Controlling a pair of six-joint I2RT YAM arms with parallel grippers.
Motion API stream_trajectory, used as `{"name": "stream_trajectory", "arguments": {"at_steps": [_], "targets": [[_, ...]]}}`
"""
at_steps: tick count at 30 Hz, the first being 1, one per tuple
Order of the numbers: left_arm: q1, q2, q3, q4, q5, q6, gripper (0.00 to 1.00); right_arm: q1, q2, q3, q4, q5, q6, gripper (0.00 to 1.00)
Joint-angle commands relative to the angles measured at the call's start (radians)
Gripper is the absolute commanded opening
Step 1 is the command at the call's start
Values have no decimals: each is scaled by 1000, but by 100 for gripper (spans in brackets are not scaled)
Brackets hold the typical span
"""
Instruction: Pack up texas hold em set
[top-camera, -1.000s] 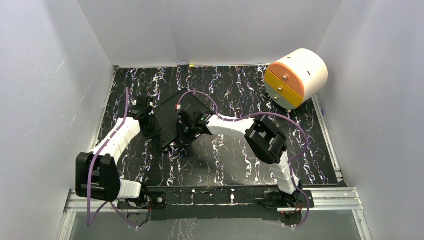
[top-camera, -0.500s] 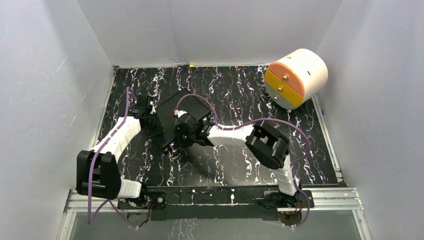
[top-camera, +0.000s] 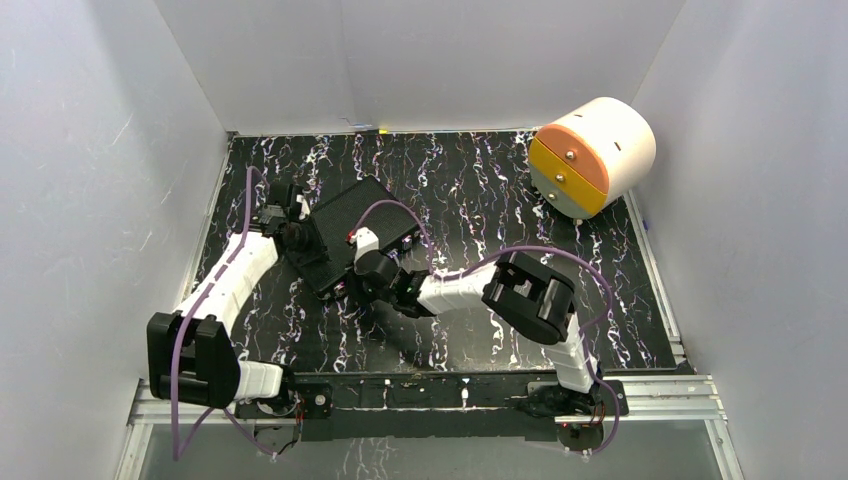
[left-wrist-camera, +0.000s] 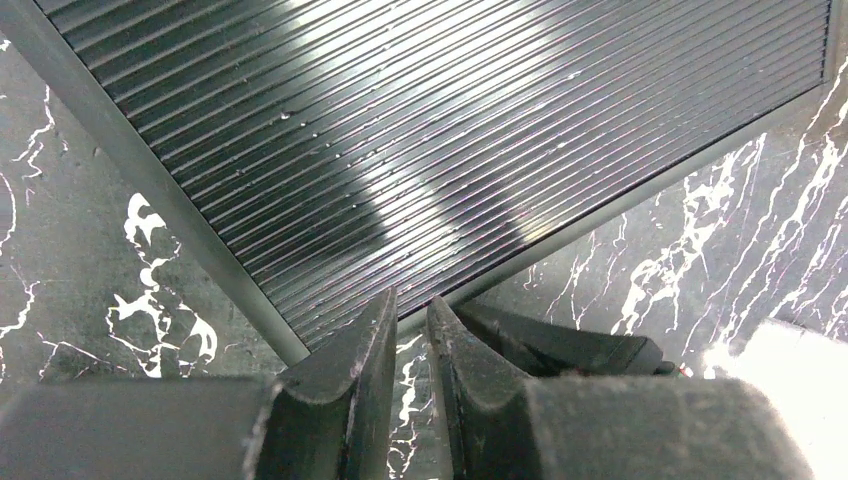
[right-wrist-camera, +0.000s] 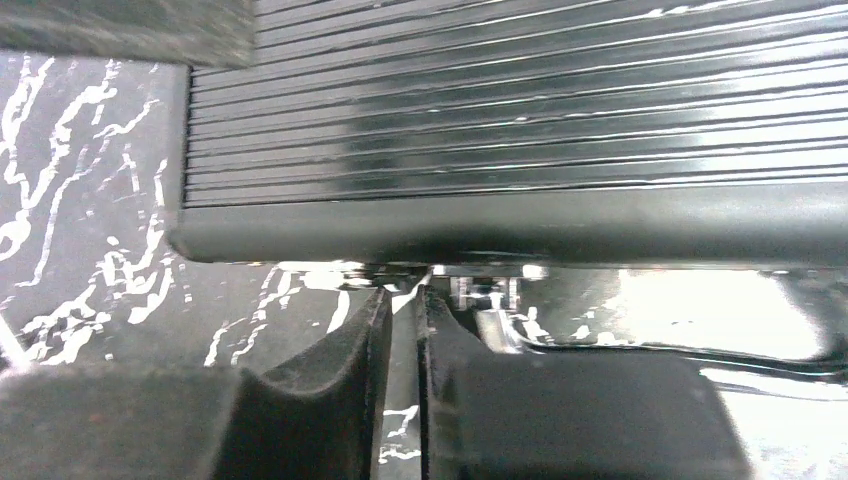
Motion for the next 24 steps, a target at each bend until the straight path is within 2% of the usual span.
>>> {"name": "stream_trajectory", "arguments": {"at_steps": [1, 5, 9, 12, 15, 19, 21, 24], "targets": [[-4, -39, 36, -54, -48, 12, 16, -11, -19, -48, 221, 134, -51, 26], [-2, -26, 23, -66, -69, 5, 15, 1, -60, -109, 281, 158, -53, 39], [-3, -44, 33, -61, -70, -1, 17, 2, -121, -112, 214, 155, -34, 40], [-3, -87, 51, -58, -72, 17, 33, 0, -210, -111, 99, 147, -6, 42], [-3, -161, 68, -52, -99, 64, 49, 0, -329, -122, -67, 183, 14, 52], [-3, -312, 79, -27, -175, 140, 75, -8, -497, -126, -407, 330, 39, 70], [-2, -388, 84, -7, -191, 169, 85, -13, -590, -130, -551, 407, 35, 75], [-2, -475, 112, -1, -234, 180, 93, -28, -735, -123, -742, 510, 20, 84]]}}
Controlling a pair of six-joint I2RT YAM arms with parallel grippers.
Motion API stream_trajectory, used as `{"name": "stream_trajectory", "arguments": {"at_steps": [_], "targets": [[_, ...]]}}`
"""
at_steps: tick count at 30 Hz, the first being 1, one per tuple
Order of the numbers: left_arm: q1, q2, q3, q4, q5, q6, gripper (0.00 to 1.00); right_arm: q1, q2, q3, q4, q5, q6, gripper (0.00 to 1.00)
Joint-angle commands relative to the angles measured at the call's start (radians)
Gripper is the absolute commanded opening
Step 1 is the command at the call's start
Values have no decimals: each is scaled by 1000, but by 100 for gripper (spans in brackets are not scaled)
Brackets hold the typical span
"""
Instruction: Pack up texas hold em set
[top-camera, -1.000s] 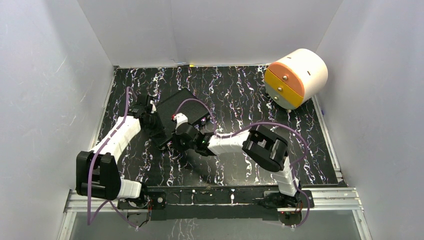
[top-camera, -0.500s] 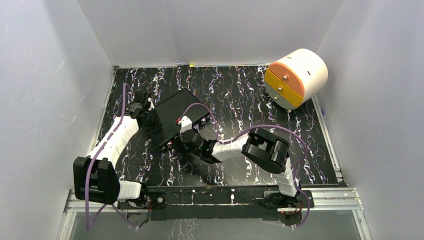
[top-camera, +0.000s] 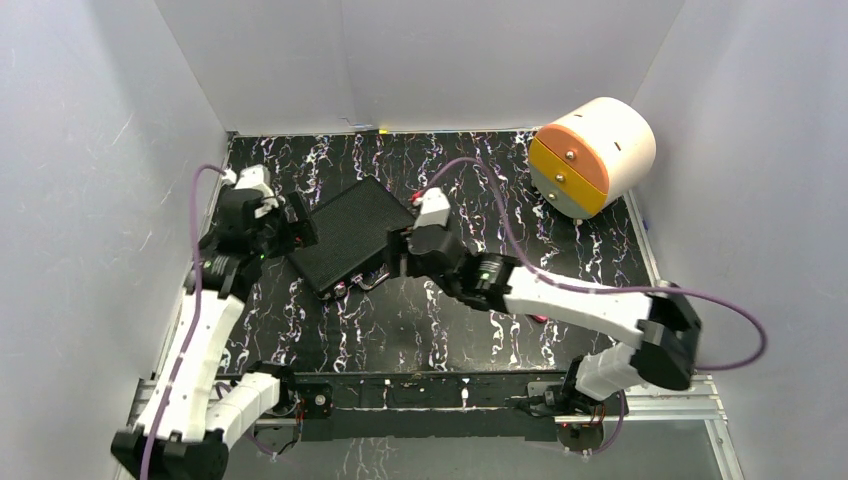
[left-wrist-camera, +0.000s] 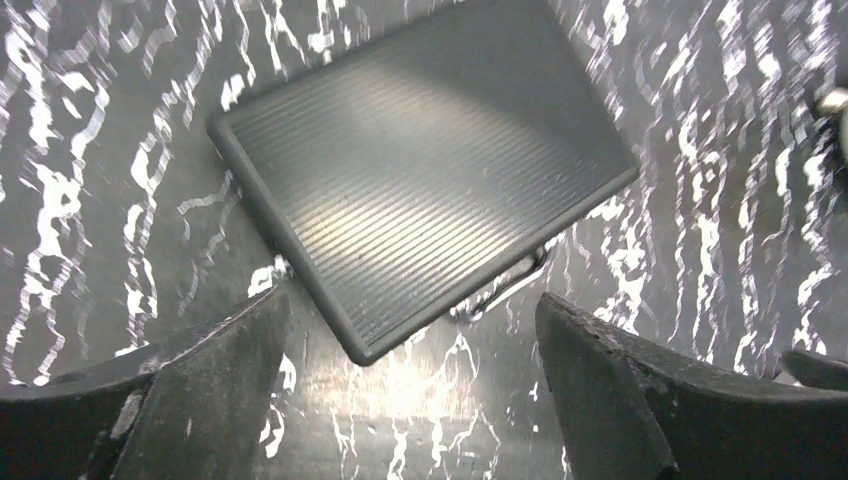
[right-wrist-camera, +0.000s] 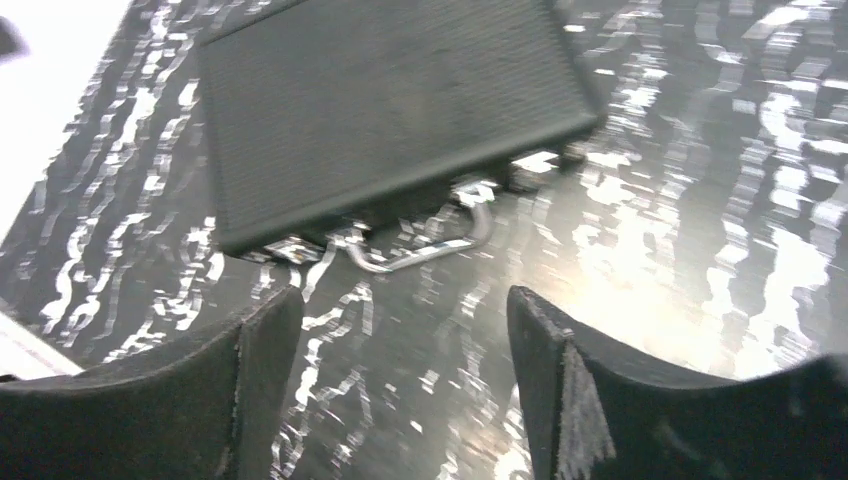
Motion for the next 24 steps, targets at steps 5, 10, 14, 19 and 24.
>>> {"name": "stream_trajectory", "arguments": {"at_steps": [5, 10, 14, 19, 24], "targets": [[-2, -170, 142, -28, -166, 35, 98, -22, -374, 71, -585, 345, -29, 98], [-2, -259, 195, -32, -181, 62, 98, -22, -587, 195, -739, 448, -12, 98], [-1, -305, 229, -38, -164, 125, 98, -22, -685, 277, -780, 485, -30, 98], [-4, -333, 243, -52, -194, 138, 98, -22, -724, 325, -793, 524, -45, 99], [-11, -349, 239, -55, -191, 150, 98, -22, -717, 345, -795, 537, -47, 98]]}}
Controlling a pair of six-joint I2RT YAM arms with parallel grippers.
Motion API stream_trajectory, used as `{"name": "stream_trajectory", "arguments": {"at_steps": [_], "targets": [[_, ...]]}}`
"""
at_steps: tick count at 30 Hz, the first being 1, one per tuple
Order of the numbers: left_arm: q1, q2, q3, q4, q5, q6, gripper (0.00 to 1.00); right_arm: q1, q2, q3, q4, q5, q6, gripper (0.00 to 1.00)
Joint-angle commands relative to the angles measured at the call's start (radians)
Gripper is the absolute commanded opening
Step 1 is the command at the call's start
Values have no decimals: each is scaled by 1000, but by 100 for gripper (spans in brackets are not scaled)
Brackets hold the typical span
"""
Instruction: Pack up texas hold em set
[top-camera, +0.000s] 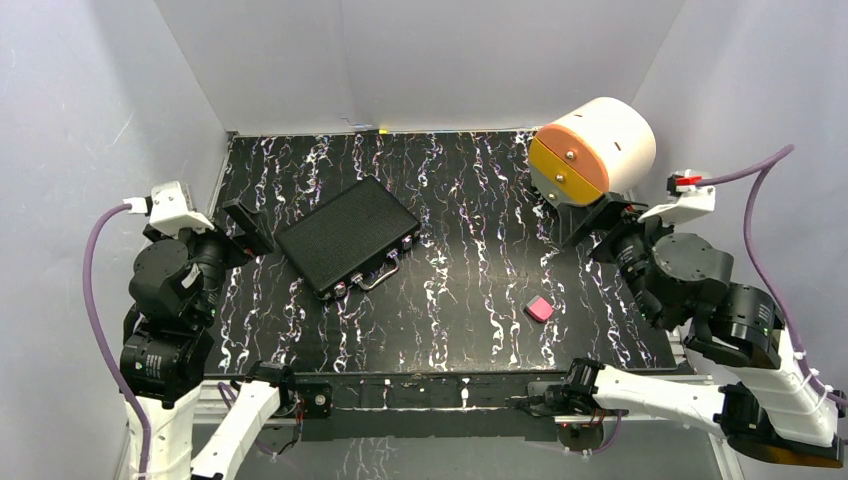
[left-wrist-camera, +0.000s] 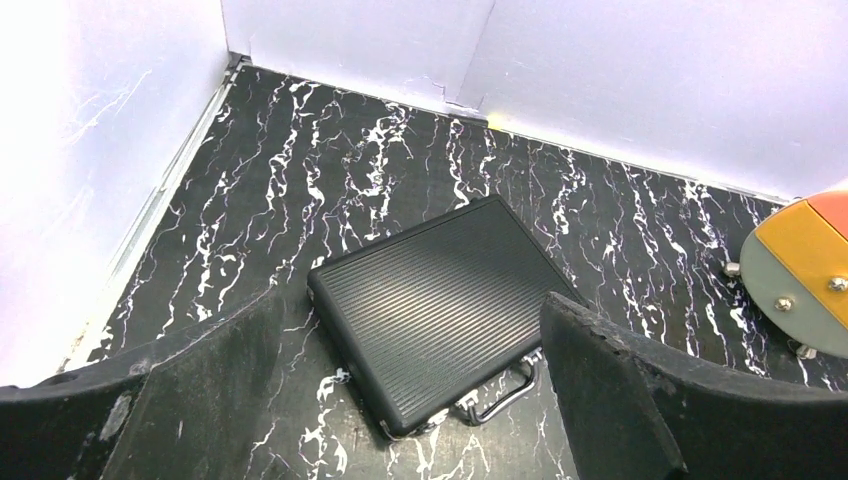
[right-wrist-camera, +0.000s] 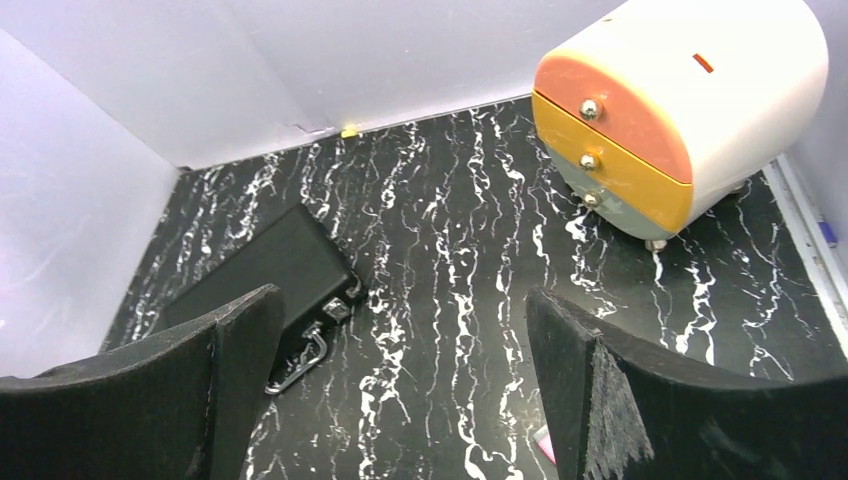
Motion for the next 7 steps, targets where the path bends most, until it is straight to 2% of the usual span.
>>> {"name": "stream_trajectory", "arguments": {"at_steps": [1, 7], "targets": [[-8, -5, 12, -14, -14, 32, 98, 2, 30, 20, -18, 41, -11, 98], [-21, -3, 0, -5, 0, 38, 98, 1, 28, 2, 12, 44, -11, 98]]}}
